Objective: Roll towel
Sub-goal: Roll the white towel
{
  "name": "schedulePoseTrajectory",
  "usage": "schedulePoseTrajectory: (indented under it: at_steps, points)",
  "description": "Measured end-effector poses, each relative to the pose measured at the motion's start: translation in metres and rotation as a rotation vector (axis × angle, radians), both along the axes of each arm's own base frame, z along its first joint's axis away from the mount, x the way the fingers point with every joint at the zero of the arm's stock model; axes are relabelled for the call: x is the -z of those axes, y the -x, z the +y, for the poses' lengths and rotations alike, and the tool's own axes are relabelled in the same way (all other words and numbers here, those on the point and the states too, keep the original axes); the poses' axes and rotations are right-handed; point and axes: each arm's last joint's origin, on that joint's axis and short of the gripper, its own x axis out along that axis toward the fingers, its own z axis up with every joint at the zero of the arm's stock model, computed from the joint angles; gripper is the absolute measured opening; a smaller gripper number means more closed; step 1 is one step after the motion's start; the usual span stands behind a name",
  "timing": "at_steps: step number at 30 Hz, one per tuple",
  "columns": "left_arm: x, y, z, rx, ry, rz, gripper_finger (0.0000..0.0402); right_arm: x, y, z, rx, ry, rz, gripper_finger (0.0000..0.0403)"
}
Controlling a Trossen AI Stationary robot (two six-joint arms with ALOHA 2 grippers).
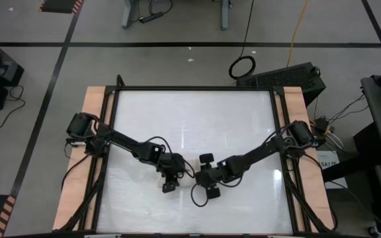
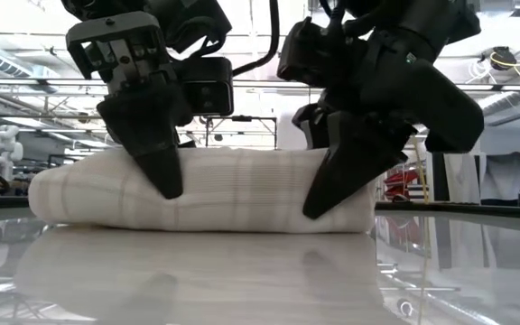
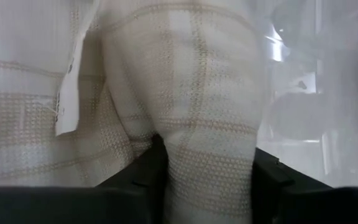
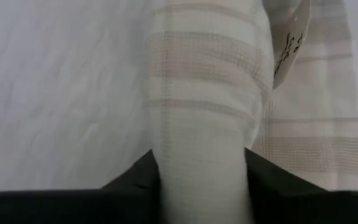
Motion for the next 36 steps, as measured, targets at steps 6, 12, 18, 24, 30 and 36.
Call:
schedulePoseTrajectory:
  at_steps: [6,12,18,24,30,36]
  points:
    - [-0.008,0.004,-0.006,0.021,-0.011,-0.019,0.0225,0.000,-0.002,-0.006,-0.001,-0.069,0.022,0.0094]
    - [-0.041,0.024,-0.002,0.015,-0.014,0.000,0.0301,0.000,-0.003,-0.008,-0.005,-0.096,0.030,0.0099]
    - [-0.085,0.052,0.001,-0.029,-0.125,-0.074,0.0319,0.000,-0.005,-0.013,-0.006,-0.161,0.050,0.0097]
    - [-0.107,0.070,-0.019,-0.094,-0.358,-0.249,0.0319,0.000,-0.007,-0.022,0.020,-0.230,0.070,0.0096]
    - [-0.098,0.075,-0.049,-0.092,-0.443,-0.295,0.0319,0.000,-0.010,-0.033,0.045,-0.306,0.090,0.0096]
    - [-0.071,0.067,-0.072,-0.079,-0.541,-0.308,0.0319,0.001,-0.012,-0.040,0.049,-0.362,0.110,0.0096]
